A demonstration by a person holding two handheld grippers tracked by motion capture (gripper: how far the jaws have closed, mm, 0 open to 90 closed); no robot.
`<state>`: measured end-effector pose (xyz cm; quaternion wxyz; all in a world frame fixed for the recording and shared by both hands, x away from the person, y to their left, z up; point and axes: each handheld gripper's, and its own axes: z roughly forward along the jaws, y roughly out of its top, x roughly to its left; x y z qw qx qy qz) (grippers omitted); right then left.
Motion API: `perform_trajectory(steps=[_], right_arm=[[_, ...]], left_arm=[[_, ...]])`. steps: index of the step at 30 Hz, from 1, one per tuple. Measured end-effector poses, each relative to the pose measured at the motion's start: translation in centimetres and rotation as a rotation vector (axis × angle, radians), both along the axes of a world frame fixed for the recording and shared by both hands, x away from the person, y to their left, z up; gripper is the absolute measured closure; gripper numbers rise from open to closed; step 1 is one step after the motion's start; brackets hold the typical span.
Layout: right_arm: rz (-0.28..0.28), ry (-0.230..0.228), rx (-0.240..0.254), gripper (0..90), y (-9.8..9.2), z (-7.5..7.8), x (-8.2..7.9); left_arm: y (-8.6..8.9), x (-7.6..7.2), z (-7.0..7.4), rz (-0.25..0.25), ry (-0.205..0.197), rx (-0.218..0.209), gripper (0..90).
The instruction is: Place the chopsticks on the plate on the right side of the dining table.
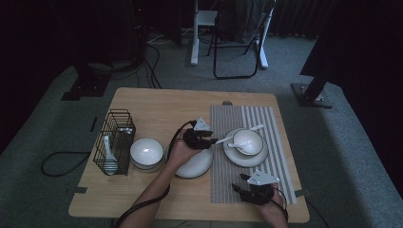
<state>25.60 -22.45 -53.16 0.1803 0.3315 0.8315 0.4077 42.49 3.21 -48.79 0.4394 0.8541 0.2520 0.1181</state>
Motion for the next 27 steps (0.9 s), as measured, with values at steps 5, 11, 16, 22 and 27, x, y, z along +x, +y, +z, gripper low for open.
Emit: perform_trajectory(steps=[5,11,16,22,27], right_arm=[[-0.009,-0.013,0.000,43.6,-0.2,0.4,-0.2],[-0.023,-0.031,-0.003,40.8,-0.5,1.2,-0.2],[-0.037,-0.056,-0.008,38.2,-1.0,2.6,-0.3],[-0.081,-0.089,-0.019,32.8,-1.8,3.6,-0.2],[-0.098,-0.096,-0.014,30.8,-2.1,3.9,-0.1]], left_arm=[[1.0,-0.7,-0.4,0.040,0.015,-0.060,59.4],[1.3,-1.6,-0.4,0.049,0.018,-0.063,59.6],[1.0,-2.3,-0.2,0.042,0.007,-0.051,59.5],[0.6,-2.8,-0.2,0.024,-0.003,-0.030,59.0],[0.4,-3.0,-0.3,0.032,-0.011,-0.013,59.0]])
